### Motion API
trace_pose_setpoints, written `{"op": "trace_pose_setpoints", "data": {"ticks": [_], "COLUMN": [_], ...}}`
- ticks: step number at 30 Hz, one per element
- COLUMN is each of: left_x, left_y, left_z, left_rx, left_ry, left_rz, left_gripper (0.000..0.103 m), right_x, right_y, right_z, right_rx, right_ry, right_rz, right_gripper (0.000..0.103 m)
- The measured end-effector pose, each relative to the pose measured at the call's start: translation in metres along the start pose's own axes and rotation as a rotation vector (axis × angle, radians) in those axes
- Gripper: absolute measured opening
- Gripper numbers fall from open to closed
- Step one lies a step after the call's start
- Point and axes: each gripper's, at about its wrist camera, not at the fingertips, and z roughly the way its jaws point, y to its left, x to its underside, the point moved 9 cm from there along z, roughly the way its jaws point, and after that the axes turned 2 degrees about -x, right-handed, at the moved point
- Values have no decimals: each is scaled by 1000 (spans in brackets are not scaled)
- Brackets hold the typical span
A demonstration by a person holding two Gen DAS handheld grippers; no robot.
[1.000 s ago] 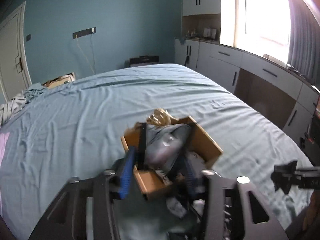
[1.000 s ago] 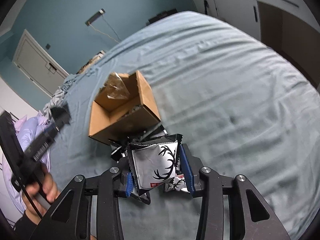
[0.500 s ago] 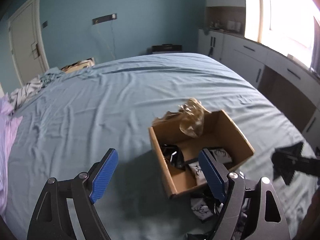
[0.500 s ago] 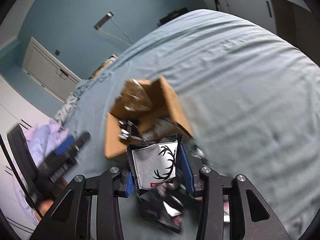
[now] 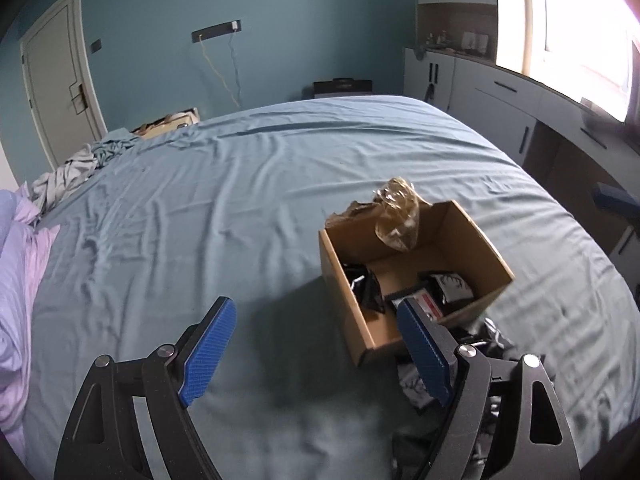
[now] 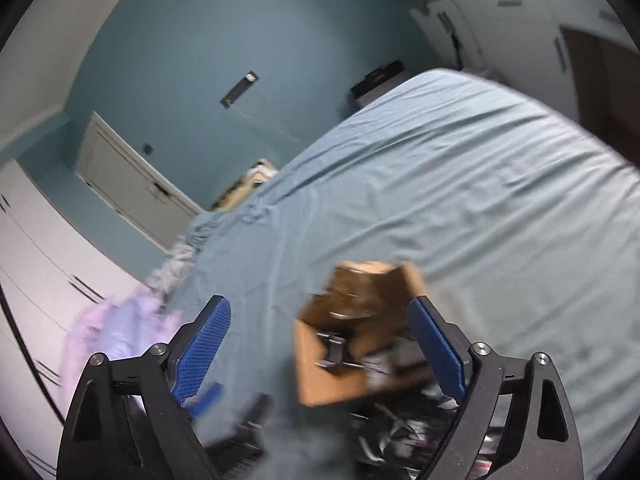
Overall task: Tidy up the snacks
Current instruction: 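Release the white packet into the box with the right tool, then grasp a white packet with red text from the pile with the right tool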
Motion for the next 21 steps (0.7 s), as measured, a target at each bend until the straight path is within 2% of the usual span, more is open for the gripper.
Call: {"op": "trace_pose_setpoints", "data": {"ticks": [2, 5, 7, 9, 13, 15, 19, 21], "left_x": [2, 9, 14, 23, 39, 55, 89, 100], "left_y": [-4, -12, -18, -22, -15, -10, -15, -23], "left_z": [-4, -12, -18, -25, -31, -27, -12, -4], "left_rx": [-10, -36, -45, -58, -65, -44, 5, 16], "left_ry": [-1, 2, 8, 23, 80, 158, 328, 377], "left_rz": [20, 83, 129, 174, 180, 155, 140, 169], "left_gripper": [85, 85, 85, 87, 92, 101, 101, 101], "right_x": [28, 74, 96, 110, 103, 104, 123, 125], "right_y": [-29, -66, -87, -110, -111, -120, -134, -136], "right_z": [-8, -16, -27, -42, -61, -60, -44, -29], "right_rx": [76, 107, 131, 220, 123, 136, 146, 166], "right_ry": [78, 188, 220, 255, 233, 235, 347, 399], "right_rz": [15, 41, 20, 55, 131, 144, 193, 227], "right_gripper": [90, 90, 90, 90, 90, 90, 90, 90]}}
